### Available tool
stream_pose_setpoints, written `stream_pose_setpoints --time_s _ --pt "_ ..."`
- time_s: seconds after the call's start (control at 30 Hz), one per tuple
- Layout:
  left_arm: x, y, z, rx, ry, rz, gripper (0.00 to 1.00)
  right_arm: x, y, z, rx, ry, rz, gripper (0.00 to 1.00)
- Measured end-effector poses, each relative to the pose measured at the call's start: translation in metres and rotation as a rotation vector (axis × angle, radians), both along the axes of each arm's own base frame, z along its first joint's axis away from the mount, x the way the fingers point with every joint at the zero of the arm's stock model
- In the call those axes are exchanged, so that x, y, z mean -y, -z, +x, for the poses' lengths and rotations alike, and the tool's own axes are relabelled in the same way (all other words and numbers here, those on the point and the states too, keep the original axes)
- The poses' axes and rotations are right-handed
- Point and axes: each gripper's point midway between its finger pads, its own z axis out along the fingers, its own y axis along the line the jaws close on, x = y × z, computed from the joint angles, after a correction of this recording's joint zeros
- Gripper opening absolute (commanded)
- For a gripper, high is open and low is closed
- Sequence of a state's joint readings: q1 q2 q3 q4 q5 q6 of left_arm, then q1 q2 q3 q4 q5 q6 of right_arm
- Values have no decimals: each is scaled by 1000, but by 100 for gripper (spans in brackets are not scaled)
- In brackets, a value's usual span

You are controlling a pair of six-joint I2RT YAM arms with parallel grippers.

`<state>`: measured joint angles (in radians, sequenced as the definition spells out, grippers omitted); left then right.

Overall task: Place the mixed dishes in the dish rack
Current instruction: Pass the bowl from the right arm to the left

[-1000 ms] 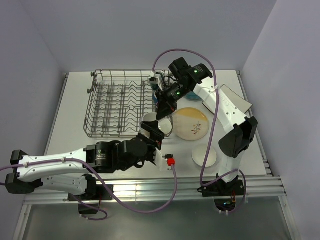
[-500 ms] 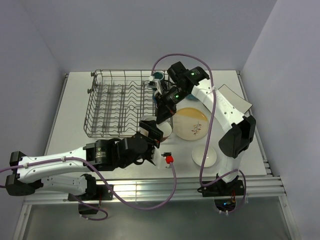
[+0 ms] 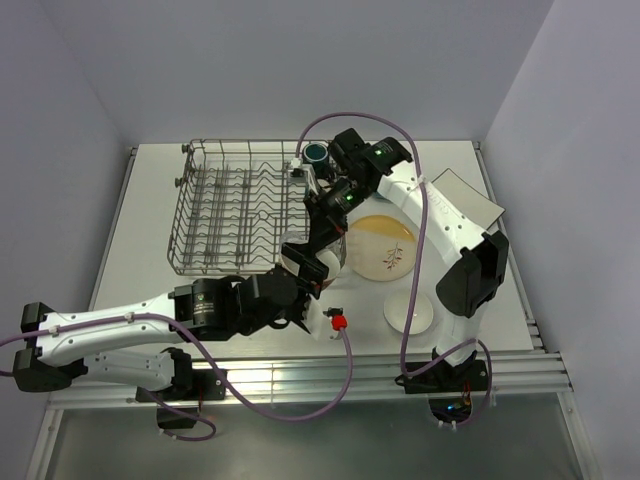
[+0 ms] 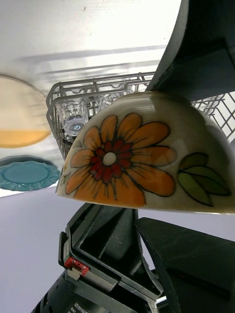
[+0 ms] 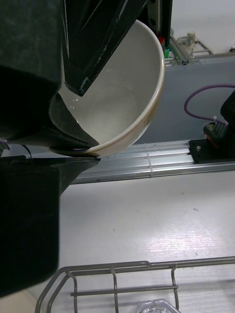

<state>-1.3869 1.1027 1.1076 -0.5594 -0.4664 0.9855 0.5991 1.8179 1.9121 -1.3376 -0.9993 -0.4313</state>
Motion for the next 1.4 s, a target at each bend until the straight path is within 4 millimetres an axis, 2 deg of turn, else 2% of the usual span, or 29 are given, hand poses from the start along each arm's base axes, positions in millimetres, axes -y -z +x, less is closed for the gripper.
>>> stream_pose_setpoints --time_s 0.43,0.53,0.63,0.67,0.73,1.13,1.3,1.4 --pt "2 5 -1 1 22 29 95 -5 3 -10 -34 -25 9 0" --pt "2 6 -2 -1 27 33 88 -5 4 -10 -37 -26 10 0" --pt "4 11 -3 -10 34 52 73 -5 5 -10 -38 -26 10 0" --pt "4 14 -3 -14 36 64 65 -5 5 -10 -36 -26 10 0" --pt "4 20 -4 -20 39 86 60 -5 5 -9 -33 -27 12 0" --pt "0 27 -5 -41 32 113 57 -4 11 -11 -52 -29 9 0" --pt "0 27 -5 -40 32 113 55 -4 11 -11 -52 -30 11 8" --pt "0 27 -5 -41 31 113 55 -4 12 -11 -54 -32 12 17"
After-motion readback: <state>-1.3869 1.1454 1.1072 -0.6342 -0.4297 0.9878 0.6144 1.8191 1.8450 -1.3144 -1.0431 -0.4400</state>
